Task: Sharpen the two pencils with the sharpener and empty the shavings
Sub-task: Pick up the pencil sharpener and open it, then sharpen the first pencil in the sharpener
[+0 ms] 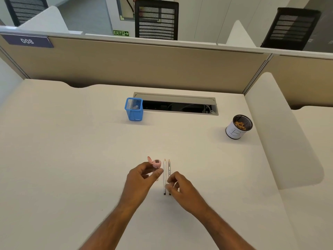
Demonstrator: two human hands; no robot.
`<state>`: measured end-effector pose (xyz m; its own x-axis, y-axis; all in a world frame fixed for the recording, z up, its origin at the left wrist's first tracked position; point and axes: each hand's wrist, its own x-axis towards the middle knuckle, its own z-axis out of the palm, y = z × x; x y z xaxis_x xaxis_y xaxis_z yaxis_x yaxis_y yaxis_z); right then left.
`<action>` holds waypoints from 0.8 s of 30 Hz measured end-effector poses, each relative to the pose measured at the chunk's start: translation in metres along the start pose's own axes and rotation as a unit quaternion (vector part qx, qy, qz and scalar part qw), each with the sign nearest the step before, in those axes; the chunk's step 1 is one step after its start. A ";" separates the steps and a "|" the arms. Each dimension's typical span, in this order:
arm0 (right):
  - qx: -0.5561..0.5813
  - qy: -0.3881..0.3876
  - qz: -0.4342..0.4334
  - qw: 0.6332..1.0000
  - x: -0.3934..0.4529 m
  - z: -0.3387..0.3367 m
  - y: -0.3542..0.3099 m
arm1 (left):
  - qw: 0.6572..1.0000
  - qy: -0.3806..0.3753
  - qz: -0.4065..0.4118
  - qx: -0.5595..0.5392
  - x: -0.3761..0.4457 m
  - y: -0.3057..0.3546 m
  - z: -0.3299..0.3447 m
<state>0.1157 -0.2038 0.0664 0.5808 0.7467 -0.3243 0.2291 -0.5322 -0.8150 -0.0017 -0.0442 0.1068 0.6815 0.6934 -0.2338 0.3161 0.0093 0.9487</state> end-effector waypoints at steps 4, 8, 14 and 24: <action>-0.045 0.017 0.067 0.997 0.010 -0.001 0.021 | 1.000 0.010 -0.007 0.011 0.003 0.000 -0.014; -0.071 0.032 0.110 0.991 0.021 0.001 0.032 | 0.999 0.013 -0.001 0.032 0.004 -0.004 -0.022; -0.156 0.035 0.124 0.979 0.035 0.010 0.025 | 0.997 -0.007 0.008 0.075 0.004 -0.013 -0.024; -0.291 0.014 0.086 0.953 0.044 0.016 0.023 | 0.990 -0.014 0.042 0.136 0.007 -0.018 -0.024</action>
<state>0.1335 -0.1772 0.0254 0.6679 0.6215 -0.4093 0.5181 -0.7832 -0.3437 -0.0185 -0.0218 0.0930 0.7300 0.6629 -0.1663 0.4213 -0.2448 0.8733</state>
